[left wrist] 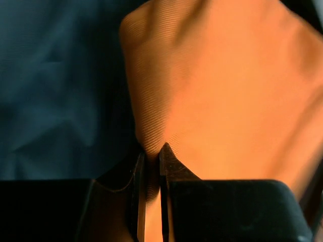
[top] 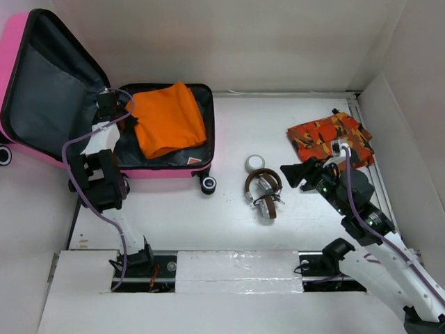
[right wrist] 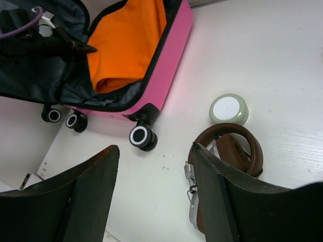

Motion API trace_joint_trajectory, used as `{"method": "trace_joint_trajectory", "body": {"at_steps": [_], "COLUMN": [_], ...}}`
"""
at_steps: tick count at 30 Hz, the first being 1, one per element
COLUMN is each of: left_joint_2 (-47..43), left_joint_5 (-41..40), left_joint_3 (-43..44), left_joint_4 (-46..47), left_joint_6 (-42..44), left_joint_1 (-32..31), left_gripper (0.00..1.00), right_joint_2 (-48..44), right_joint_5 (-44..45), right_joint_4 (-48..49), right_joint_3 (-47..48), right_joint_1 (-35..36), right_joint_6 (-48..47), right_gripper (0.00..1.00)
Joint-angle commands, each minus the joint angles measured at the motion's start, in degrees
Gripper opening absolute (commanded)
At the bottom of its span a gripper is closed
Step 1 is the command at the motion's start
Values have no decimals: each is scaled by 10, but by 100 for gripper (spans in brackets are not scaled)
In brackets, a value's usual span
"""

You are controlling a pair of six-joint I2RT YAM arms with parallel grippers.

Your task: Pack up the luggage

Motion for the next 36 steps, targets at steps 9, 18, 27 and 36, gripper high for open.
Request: {"method": "trace_joint_trajectory", "body": {"at_steps": [9,18,27,36], "left_joint_2": [-119,-210,-65,-40], "left_joint_5": [-223,-316,-298,-237], "left_joint_3": [26,62,81,4], "left_joint_4": [-39,15,99,206], "left_joint_6": [-41,10,11,-9], "left_joint_1": [-20,-282,-578,-619], "left_gripper": [50,76,70,68], "right_joint_2": [11,87,241,402], "right_joint_5": [35,191,317,202], "right_joint_4": [7,14,8,18], "right_joint_3": [-6,24,77,73], "right_joint_1": [4,4,-104,-388], "right_joint_6": [-7,35,65,98], "right_gripper": [69,64,12,71]}}
